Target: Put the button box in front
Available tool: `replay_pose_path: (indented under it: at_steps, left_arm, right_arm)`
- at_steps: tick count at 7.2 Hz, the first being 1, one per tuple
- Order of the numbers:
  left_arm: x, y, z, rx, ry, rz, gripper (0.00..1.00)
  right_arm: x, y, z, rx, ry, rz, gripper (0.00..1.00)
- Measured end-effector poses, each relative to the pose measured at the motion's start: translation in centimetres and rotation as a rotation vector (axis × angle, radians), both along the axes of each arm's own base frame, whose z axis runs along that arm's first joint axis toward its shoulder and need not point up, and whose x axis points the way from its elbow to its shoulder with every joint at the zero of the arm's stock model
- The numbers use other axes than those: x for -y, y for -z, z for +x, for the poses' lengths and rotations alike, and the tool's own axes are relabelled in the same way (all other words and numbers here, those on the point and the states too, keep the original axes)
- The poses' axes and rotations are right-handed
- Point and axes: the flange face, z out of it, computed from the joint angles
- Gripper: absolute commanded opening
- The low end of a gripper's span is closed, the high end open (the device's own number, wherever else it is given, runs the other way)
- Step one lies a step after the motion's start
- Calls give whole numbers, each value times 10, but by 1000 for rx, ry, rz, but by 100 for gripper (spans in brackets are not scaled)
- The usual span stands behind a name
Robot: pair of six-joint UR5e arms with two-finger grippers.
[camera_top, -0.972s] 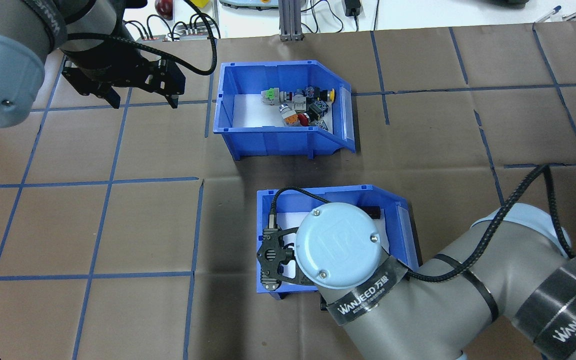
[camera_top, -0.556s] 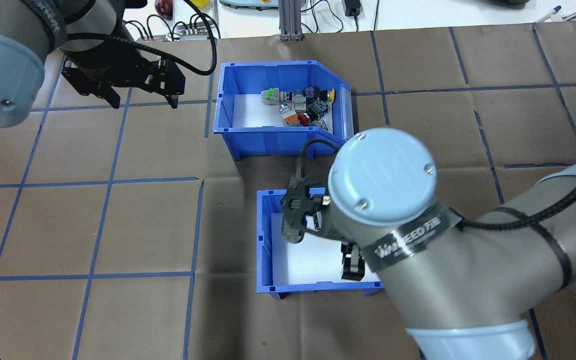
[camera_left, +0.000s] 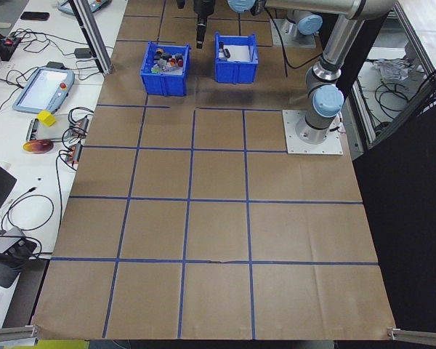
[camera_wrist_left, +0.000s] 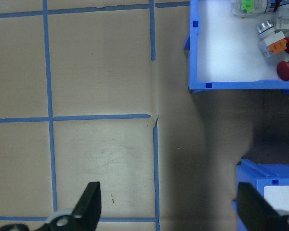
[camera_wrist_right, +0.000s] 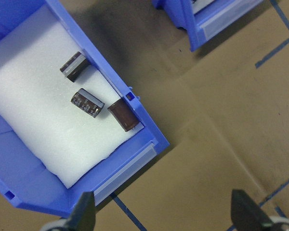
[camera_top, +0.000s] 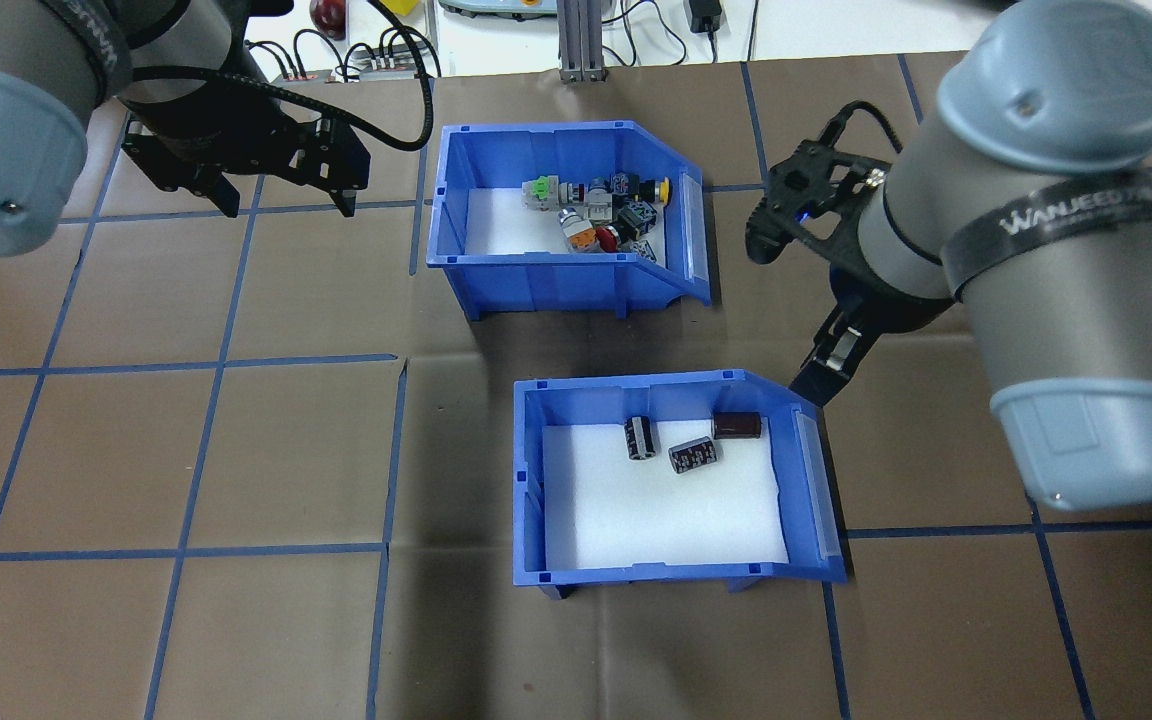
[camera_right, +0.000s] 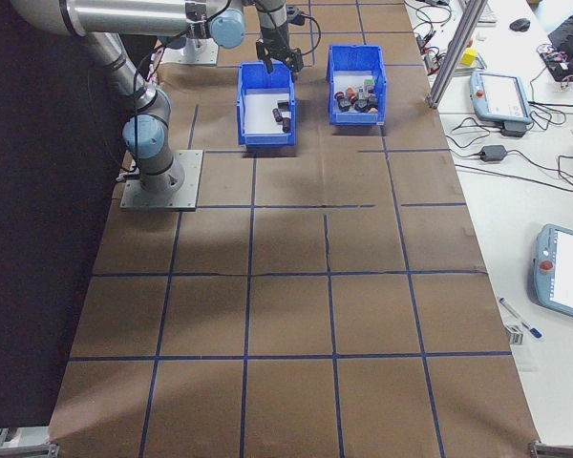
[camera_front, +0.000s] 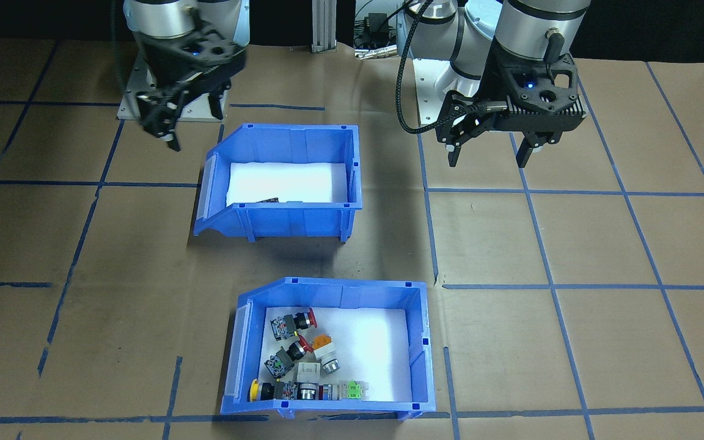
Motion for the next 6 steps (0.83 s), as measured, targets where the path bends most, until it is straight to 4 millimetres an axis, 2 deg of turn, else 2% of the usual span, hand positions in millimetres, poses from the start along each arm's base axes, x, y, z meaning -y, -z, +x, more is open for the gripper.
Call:
replay_pose_path:
  at_steps: [1,2,4,6]
  left_arm:
    - [0,0,0,0,0,0,99]
    - [0,0,0,0,-1,0,99]
    - [-1,0,0,0,-1,1,99]
    - [-4,2,0,0,-1,2,99]
  right_arm:
    - [17,-8,-23,14,153,37,100]
    - [31,-19,-37,24,310,81,100]
    - [56,-35,-46,33,623,149,100]
    - [73,-30,-45,34,832,171,100]
